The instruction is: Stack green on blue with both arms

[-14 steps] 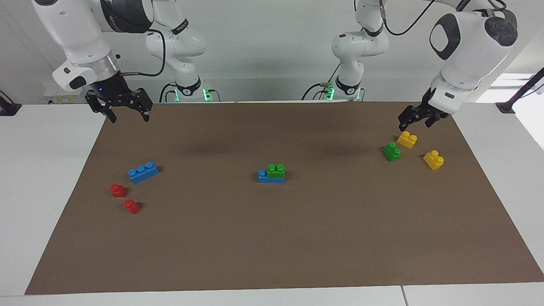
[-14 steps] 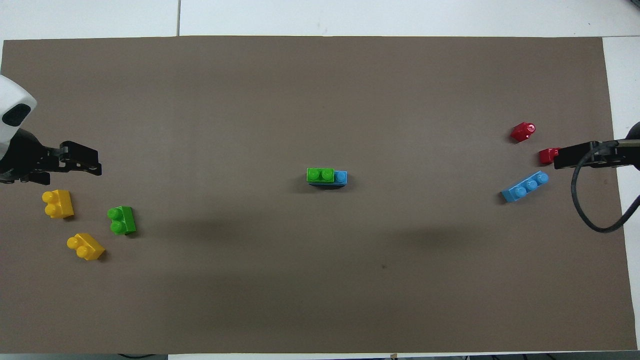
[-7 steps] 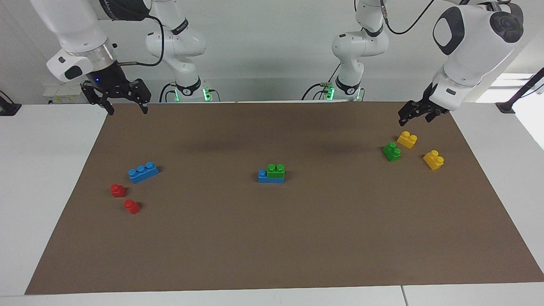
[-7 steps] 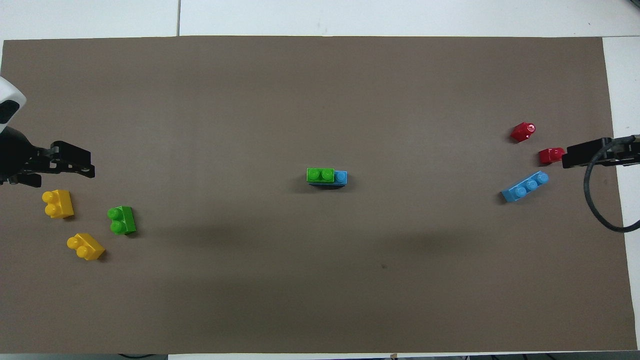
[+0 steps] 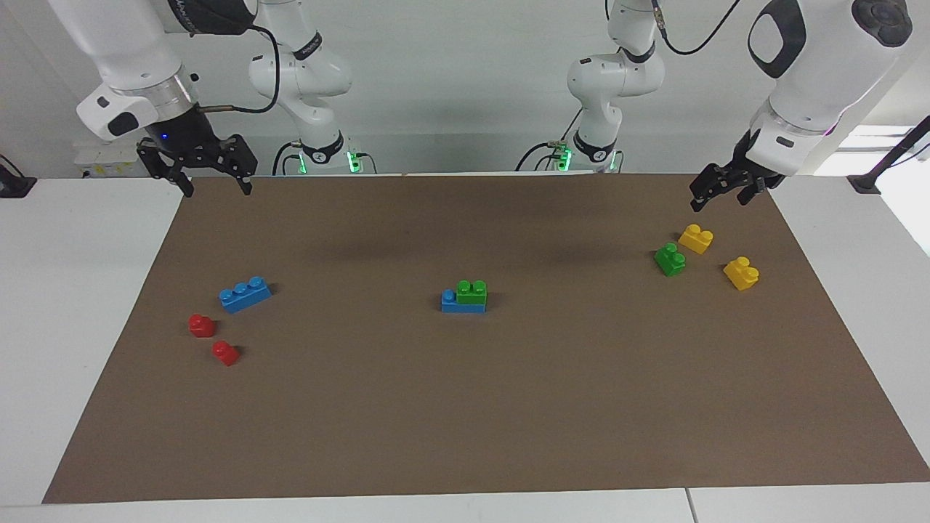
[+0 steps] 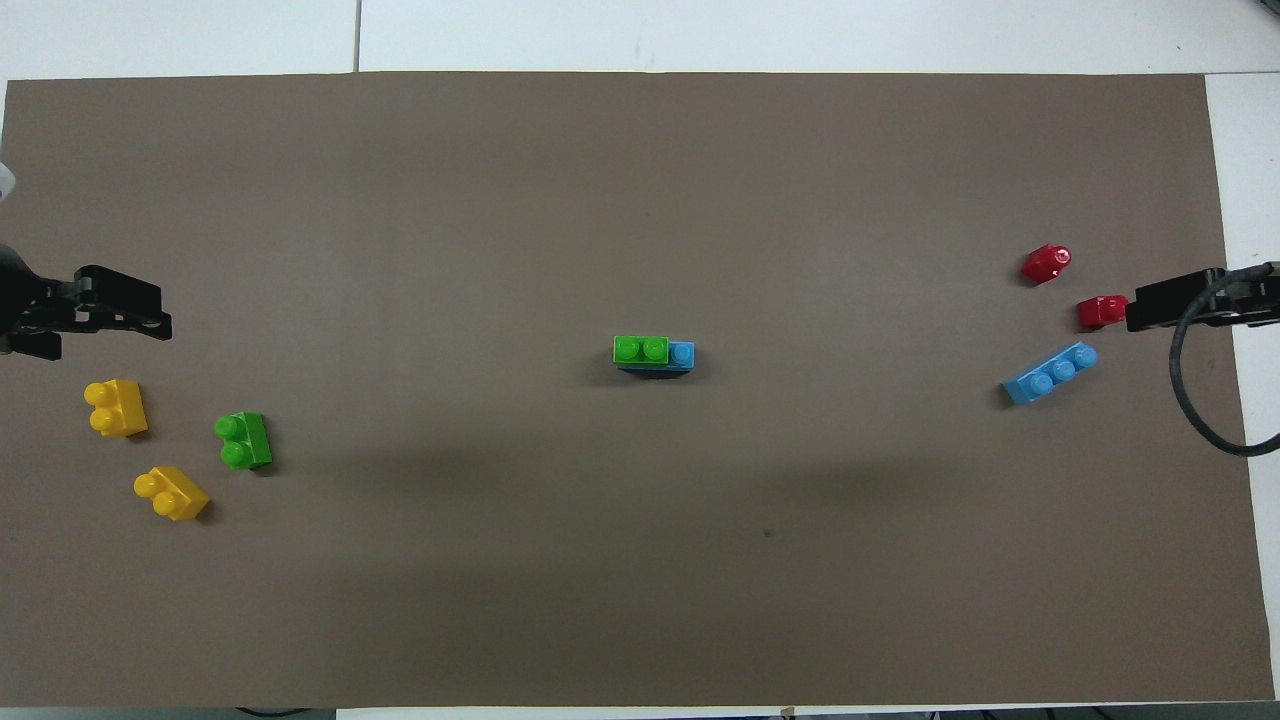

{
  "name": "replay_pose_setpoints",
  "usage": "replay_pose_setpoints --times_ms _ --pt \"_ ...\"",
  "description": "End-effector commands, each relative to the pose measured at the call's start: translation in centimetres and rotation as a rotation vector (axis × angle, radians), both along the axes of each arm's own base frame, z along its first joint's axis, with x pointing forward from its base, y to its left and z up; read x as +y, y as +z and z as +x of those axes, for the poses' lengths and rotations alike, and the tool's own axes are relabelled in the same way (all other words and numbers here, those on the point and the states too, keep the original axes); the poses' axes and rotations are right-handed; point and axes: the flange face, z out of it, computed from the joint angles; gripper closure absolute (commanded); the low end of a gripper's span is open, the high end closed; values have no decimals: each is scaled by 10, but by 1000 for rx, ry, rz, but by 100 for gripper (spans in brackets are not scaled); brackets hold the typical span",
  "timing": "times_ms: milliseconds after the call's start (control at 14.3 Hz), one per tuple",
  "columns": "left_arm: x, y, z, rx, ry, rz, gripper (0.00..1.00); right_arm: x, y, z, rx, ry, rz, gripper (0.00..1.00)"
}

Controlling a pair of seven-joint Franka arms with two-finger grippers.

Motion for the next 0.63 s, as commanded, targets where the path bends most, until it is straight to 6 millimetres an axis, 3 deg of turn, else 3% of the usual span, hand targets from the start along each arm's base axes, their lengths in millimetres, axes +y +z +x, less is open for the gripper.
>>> replay_pose_setpoints --times_ms 0,557 --pt "1 4 1 3 -4 -8 0 -1 3 2 14 -20 -4 0" --pt "4 3 1 1 -33 -11 0 -1 3 1 14 -20 -4 0"
